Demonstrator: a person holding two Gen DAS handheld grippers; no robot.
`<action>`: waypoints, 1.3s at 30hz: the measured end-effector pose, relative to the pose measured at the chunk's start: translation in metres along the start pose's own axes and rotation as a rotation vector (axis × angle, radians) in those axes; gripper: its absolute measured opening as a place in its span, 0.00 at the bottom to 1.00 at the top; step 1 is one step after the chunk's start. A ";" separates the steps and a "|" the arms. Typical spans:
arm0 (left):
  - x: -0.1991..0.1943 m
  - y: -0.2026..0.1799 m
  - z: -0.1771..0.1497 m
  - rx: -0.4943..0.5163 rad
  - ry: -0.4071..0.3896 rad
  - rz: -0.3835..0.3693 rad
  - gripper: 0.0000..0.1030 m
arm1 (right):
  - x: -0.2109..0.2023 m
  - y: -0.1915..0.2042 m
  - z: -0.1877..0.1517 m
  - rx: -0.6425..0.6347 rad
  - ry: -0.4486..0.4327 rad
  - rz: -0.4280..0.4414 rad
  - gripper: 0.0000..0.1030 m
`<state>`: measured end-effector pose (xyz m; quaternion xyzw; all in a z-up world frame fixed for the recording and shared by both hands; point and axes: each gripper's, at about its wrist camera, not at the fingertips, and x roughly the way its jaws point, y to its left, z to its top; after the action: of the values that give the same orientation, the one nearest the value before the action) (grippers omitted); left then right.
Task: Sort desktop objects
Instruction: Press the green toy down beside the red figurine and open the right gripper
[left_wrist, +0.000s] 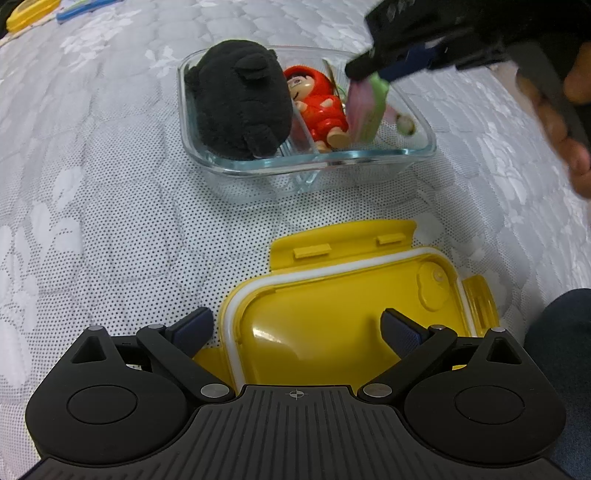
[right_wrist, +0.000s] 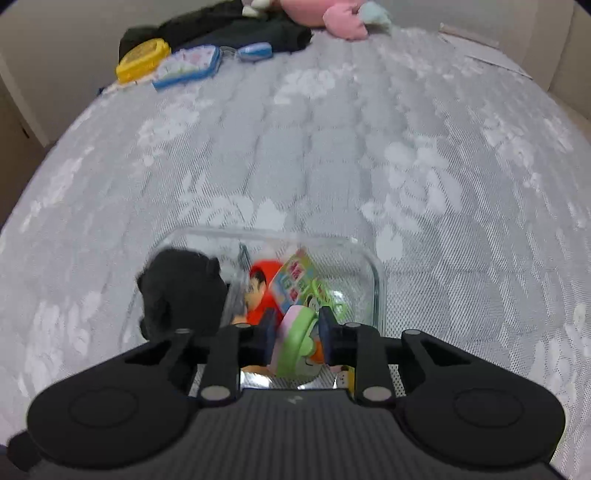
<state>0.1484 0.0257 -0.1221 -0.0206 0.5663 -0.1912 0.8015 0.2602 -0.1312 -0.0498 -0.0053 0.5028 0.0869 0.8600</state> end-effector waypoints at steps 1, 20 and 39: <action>0.000 0.000 0.000 0.000 0.001 0.001 0.97 | -0.005 -0.001 0.002 0.016 -0.020 0.004 0.22; 0.002 -0.002 0.000 0.006 0.001 0.006 0.97 | -0.040 -0.027 -0.025 0.142 -0.143 0.015 0.35; 0.003 -0.001 -0.002 0.004 -0.004 0.007 0.97 | -0.012 -0.015 -0.057 0.077 -0.015 0.015 0.33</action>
<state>0.1477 0.0242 -0.1256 -0.0173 0.5641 -0.1895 0.8035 0.2075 -0.1531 -0.0688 0.0324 0.4992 0.0741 0.8627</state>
